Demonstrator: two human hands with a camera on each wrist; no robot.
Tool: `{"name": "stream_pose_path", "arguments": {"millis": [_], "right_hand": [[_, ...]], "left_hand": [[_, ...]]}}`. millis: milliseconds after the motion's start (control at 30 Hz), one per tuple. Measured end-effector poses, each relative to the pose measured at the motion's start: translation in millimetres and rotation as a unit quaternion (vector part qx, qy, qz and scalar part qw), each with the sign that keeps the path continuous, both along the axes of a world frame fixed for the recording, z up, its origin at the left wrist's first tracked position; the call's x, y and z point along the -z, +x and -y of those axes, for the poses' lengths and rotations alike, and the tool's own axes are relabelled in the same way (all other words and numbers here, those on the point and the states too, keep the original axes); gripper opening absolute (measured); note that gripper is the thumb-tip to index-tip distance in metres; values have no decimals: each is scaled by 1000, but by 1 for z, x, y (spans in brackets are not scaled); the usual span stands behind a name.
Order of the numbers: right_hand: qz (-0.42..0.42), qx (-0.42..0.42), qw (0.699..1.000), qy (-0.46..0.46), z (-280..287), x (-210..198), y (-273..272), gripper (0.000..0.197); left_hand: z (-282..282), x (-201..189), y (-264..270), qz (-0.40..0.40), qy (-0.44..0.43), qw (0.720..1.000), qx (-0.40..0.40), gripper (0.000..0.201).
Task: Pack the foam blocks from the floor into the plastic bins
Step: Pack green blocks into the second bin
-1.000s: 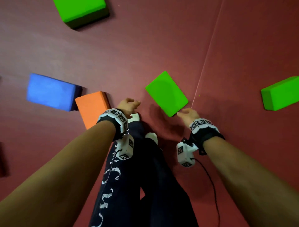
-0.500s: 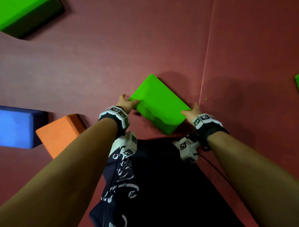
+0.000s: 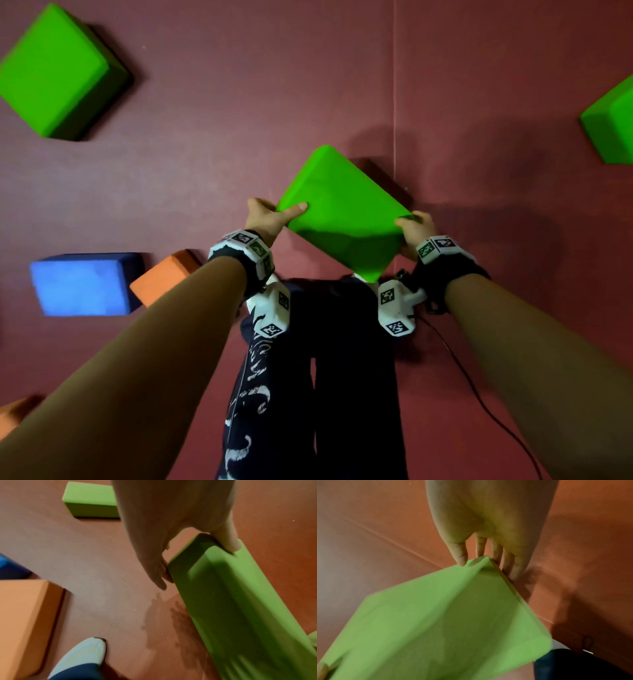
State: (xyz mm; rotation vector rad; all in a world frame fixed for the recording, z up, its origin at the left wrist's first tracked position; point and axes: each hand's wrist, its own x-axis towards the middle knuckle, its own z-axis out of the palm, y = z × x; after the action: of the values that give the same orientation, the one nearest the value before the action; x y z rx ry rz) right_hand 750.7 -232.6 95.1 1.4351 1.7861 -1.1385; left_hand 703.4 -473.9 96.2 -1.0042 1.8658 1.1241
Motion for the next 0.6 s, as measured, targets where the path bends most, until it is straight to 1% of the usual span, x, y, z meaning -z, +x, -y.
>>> {"name": "stream_pose_path", "arguments": {"millis": [67, 100, 133, 167, 233, 267, 300, 333, 400, 433, 500, 533, 600], "right_hand": [[-11, 33, 999, -25, -19, -43, -5, 35], [-10, 50, 998, -33, -38, -69, -9, 36], [-6, 56, 997, -47, -45, -81, -10, 40], [-2, 65, 996, -62, -48, -91, -13, 45], [-7, 109, 991, -82, -84, -124, -24, 54], [-13, 120, 989, -83, -105, -136, -28, 58], [-17, 117, 990, -72, -124, -142, -34, 61], [-27, 108, 992, -53, -152, -145, -40, 63], [-42, 94, 994, -20, -206, -149, -50, 60], [-40, 89, 995, -9, -233, -153, -56, 56], [-29, 64, 997, -14, -290, -159, -65, 47], [-28, 64, 997, -24, -316, -157, -68, 46], [-24, 78, 996, -26, -368, -151, -72, 48]], "left_hand": [[-18, -43, -10, 28, 49, 998, -38, 70], [-35, -69, -19, 51, 70, 996, -24, 71], [-42, -88, -23, 70, 84, 994, -6, 63], [-42, -96, -26, 87, 100, 991, 12, 51], [-67, -125, -46, 100, 126, 986, 35, 38], [-85, -140, -59, 93, 134, 986, 40, 36], [-100, -151, -73, 80, 136, 986, 46, 38], [-123, -161, -90, 63, 138, 987, 53, 47], [-166, -166, -115, 47, 132, 988, 61, 77], [-188, -162, -126, 37, 127, 990, 59, 80], [-237, -155, -144, 15, 106, 993, 50, 60], [-258, -151, -149, 10, 95, 994, 46, 52], [-303, -137, -158, 3, 56, 997, 48, 44]]}}
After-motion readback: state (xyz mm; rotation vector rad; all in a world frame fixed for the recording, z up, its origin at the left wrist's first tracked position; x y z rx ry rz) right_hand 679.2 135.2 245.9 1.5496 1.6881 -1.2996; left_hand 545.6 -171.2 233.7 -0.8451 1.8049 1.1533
